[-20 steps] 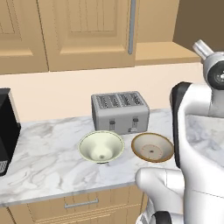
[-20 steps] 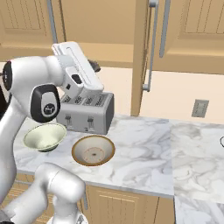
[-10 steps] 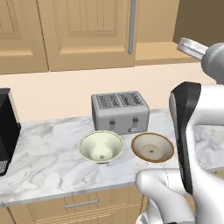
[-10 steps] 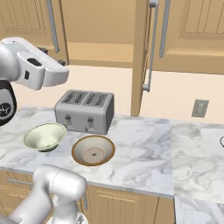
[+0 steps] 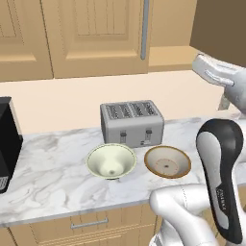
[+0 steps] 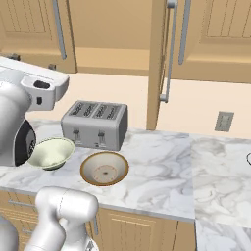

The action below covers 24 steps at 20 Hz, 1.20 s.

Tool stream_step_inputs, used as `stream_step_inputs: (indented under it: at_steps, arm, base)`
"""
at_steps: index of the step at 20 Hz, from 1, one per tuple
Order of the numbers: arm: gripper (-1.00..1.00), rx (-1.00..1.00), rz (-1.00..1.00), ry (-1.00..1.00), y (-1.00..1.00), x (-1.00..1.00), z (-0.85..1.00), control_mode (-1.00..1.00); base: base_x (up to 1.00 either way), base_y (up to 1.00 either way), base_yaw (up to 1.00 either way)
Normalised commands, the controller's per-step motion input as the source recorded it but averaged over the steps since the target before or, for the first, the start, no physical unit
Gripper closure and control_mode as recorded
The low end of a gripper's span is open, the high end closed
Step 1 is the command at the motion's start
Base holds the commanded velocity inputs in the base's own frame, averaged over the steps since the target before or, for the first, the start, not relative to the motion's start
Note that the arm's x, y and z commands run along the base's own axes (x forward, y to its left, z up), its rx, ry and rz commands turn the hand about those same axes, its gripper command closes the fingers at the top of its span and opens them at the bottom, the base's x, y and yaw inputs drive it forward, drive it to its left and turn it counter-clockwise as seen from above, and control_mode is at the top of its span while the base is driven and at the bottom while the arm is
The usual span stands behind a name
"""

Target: Open the cabinet. Pick the bowls from the counter and place them in the cabinet. Then close the cabinet.

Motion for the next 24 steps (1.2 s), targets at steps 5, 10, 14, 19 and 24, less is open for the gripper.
stream_step_inputs:
  at_steps: [5, 10, 14, 19, 24]
  arm:
    - [-1.00, -0.24, 0.04, -0.27, 0.75, 0.06, 0.01, -1.00]
    - [-1.00, -0.21, -0.18, -0.04, 0.75, 0.40, 0.00, -1.00]
    - [-1.00, -0.05, -0.13, 0.03, 0.12, 0.41, 0.00, -1.00]
    - [-1.00, 0.02, 0.00, 0.17, -0.32, 0.27, 0.00, -1.00]
    - [-1.00, 0.04, 0.01, 0.08, -0.18, 0.38, 0.00, -1.00]
  base:
    - [0.00, 0.00, 0.00]
    - [0.00, 0.00, 0.00]
    - [0.00, 0.00, 0.00]
    - [0.00, 0.00, 0.00]
    - [0.00, 0.00, 0.00]
